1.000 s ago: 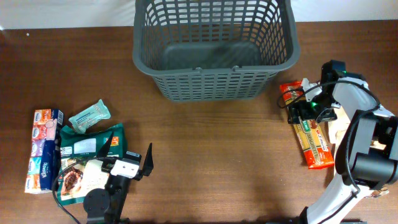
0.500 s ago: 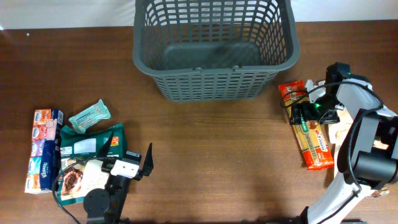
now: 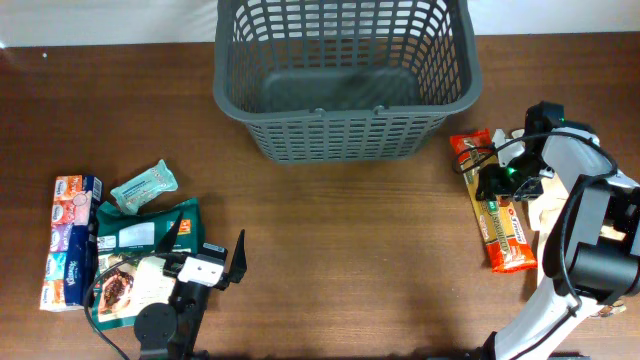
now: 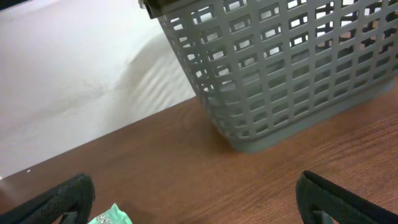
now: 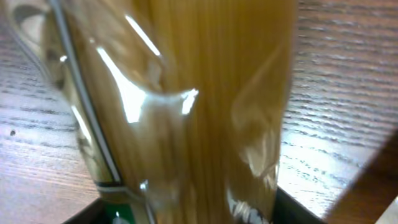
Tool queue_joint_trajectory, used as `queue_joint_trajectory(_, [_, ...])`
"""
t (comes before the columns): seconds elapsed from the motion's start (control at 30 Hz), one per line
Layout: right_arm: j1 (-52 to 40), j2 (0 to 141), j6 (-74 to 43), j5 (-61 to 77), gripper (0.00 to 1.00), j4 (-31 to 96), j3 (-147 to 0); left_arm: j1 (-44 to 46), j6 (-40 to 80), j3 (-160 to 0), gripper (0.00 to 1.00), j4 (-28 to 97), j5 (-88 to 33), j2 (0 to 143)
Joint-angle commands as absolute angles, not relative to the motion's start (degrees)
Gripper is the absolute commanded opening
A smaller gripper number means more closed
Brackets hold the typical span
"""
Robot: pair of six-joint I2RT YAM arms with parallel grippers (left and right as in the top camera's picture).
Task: Pack container
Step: 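Lower the right gripper and grasp the spaghetti pack at its top end, then lift the spaghetti pack and carry it left over the grey basket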
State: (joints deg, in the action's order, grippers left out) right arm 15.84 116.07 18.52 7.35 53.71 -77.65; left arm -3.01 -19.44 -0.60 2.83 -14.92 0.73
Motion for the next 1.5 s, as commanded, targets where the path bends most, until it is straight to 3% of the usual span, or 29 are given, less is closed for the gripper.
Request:
queue_joint_trajectory(0.0, [15.8,117.5,18.2,8.4,0.22,53.6,-76.0,-2.8,-18.9,-0.5,0.99,3.3,-14.7,0.3])
queue_joint_trajectory(0.03, [15.8,117.5,17.6,8.4,0.09,53.5,-76.0,-2.8,-18.9,-0.5,0.99,3.3,-14.7,0.3])
queue_joint_trajectory(0.07, [15.8,117.5,17.5,8.4,0.04,53.5,-76.0,-2.8,-18.9,-0.5,0.99,3.3,-14.7,0.3])
queue_joint_trajectory(0.63, [15.8,117.1,15.6,8.4,0.04,56.8,-80.4,-2.8,-18.9,-0.5,0.99,3.3,-14.7,0.3])
queue_joint_trajectory(1.47, [15.8,114.3,17.1,6.8,0.03,81.8,-122.2,-2.8,-18.9,-0.5,0.99,3.3,-14.7,0.3])
